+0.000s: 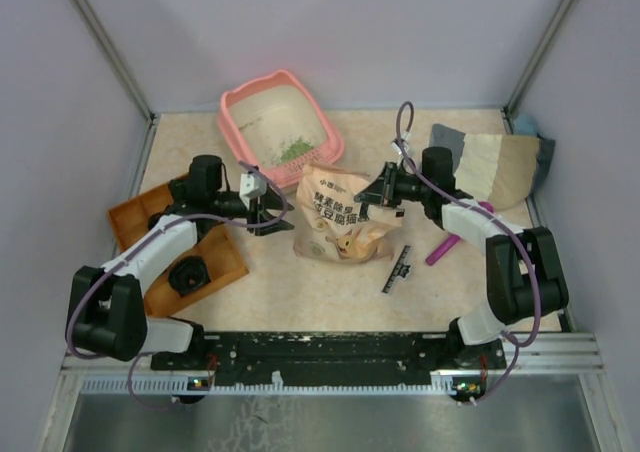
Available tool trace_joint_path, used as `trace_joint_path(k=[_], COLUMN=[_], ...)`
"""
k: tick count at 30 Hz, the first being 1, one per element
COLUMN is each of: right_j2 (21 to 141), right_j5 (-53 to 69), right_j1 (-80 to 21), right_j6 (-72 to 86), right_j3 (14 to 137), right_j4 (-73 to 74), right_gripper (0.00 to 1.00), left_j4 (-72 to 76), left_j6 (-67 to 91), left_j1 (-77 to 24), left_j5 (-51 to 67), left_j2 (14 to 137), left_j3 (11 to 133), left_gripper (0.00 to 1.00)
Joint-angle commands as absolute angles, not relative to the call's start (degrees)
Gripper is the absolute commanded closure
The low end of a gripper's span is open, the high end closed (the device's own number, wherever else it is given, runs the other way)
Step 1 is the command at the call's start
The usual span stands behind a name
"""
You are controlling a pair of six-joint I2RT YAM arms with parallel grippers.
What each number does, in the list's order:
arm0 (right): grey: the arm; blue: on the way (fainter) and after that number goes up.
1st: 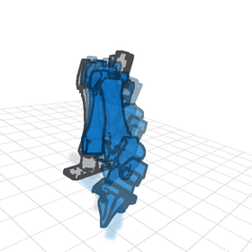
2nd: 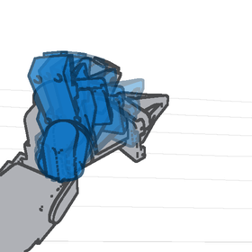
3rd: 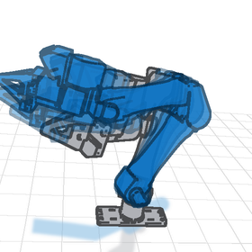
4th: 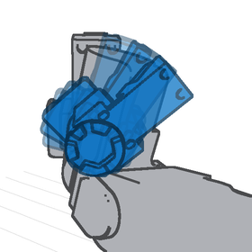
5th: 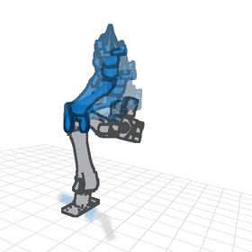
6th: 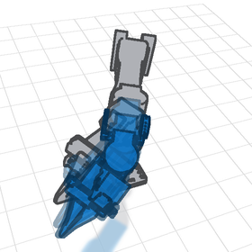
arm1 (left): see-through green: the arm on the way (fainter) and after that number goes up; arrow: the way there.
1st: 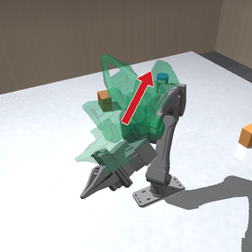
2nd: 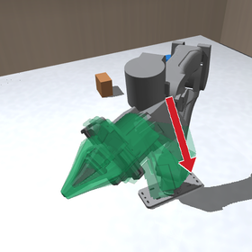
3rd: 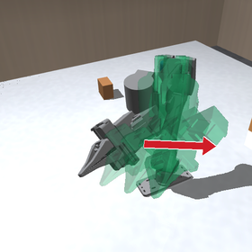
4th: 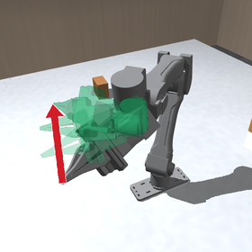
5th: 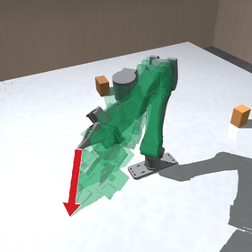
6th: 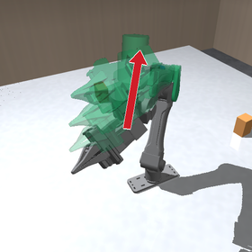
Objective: Fill the litter box with clean litter
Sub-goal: Close the cat litter bag at the center of the board.
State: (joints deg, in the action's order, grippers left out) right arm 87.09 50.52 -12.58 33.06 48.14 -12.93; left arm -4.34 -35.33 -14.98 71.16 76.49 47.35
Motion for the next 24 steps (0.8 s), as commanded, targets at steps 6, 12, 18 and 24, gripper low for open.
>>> trace_joint_path(k=[6, 12, 18, 24], right_j2=[89.6, 89.1, 89.1, 89.8], right_j5=[49.7, 50.4, 51.3, 51.6], right_j1=[-12.5, -12.6, -12.7, -12.7], right_j6=[28.1, 28.1, 25.7, 26.2], right_j3=[52.1, 51.2, 51.5, 51.3], right_j4=[-7.4, -8.5, -7.0, -7.7], right_gripper=[1.00, 1.00, 1.00, 1.00], left_j4=[11.1, 12.6, 16.0, 19.8], left_j6=[-25.1, -23.3, -20.9, -17.8], left_j1=[-21.0, -19.6, -17.5, -17.4], left_j5=[51.8, 53.4, 47.9, 63.3], left_j2=[77.2, 80.7, 83.8, 91.3], left_j3=[49.2, 50.8, 51.9, 54.6], left_gripper=[0.40, 0.31, 0.29, 0.29])
